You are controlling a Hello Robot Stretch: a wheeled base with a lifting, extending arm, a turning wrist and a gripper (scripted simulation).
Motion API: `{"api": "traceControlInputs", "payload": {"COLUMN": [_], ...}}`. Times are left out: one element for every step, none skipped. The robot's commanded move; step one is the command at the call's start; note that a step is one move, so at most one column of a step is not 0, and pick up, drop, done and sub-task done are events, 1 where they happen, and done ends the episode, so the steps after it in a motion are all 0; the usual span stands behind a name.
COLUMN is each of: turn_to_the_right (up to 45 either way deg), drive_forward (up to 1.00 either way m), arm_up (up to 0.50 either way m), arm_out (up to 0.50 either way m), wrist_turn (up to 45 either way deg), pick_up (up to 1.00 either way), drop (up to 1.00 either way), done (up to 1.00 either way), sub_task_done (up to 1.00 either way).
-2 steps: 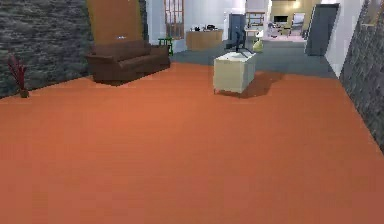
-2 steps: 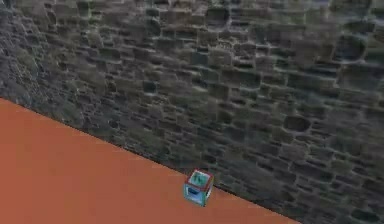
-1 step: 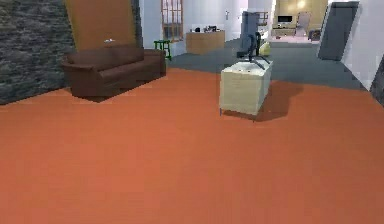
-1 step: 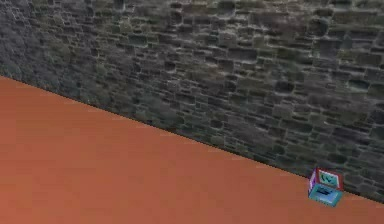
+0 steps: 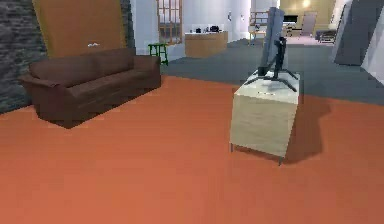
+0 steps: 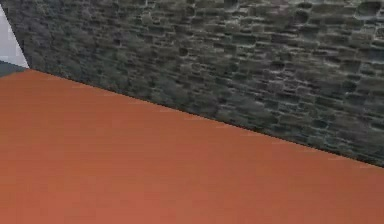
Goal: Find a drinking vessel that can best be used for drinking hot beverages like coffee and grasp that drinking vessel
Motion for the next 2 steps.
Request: {"api": "traceControlInputs", "payload": {"turn_to_the_right": [0.0, 0.0], "drive_forward": [1.00, 1.00], "arm_up": [0.00, 0.00], "arm_out": [0.00, 0.00], "wrist_turn": [0.0, 0.0], "pick_up": [0.00, 0.00], "drop": [0.00, 0.00], "done": [0.00, 0.00], "sub_task_done": [0.00, 0.00]}}
